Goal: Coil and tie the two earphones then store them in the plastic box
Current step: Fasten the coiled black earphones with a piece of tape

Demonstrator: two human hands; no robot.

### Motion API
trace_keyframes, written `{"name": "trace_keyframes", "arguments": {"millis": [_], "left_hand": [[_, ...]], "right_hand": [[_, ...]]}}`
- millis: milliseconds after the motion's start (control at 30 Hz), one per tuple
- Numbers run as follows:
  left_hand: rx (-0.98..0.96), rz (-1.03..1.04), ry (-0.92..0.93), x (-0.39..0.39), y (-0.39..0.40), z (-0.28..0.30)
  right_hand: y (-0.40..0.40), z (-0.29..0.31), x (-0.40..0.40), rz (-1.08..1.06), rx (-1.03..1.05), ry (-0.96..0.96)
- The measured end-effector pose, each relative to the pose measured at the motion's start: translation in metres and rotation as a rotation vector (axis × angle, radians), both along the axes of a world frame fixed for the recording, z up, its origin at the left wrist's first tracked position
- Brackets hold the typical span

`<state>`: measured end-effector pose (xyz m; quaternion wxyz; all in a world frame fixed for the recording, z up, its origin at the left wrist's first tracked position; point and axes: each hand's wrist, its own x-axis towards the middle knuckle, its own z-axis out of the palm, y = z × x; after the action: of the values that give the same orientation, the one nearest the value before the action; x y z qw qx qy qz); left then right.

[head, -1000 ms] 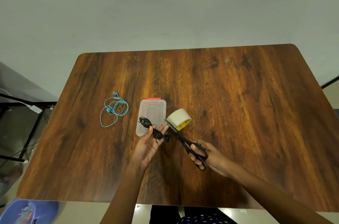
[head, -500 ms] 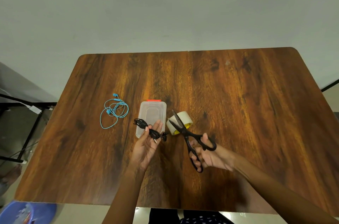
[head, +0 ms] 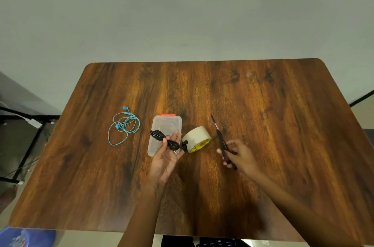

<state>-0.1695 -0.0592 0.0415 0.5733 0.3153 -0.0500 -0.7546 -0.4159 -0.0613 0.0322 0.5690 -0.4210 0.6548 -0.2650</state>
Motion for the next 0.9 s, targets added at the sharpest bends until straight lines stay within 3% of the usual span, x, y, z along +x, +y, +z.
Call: {"name": "trace_keyframes", "arguments": {"millis": [67, 167, 467, 567, 667, 767, 900], "left_hand": [[-0.005, -0.013, -0.003, 0.0, 0.002, 0.003], [-0.004, -0.033, -0.015, 0.002, 0.005, 0.008], [0.015, -0.074, -0.029, 0.012, 0.022, 0.015], [0.001, -0.084, -0.026, 0.015, 0.026, 0.018], [0.0, -0.093, -0.038, 0.016, 0.027, 0.02], [-0.011, -0.099, -0.038, 0.017, 0.028, 0.023], [-0.017, -0.104, -0.026, 0.02, 0.029, 0.026]], "right_hand": [[0.0, -0.014, -0.012, 0.059, -0.09, 0.324], [-0.001, -0.024, -0.017, 0.132, -0.121, 0.617], [-0.005, -0.011, -0.002, 0.348, -0.083, 1.002], [-0.006, -0.016, 0.002, 0.374, -0.224, 0.957], [-0.014, -0.028, 0.012, 0.424, -0.472, 0.668], [-0.026, -0.03, 0.025, 0.463, -0.527, 0.506], [-0.035, -0.028, 0.035, 0.385, -0.57, 0.617]]}}
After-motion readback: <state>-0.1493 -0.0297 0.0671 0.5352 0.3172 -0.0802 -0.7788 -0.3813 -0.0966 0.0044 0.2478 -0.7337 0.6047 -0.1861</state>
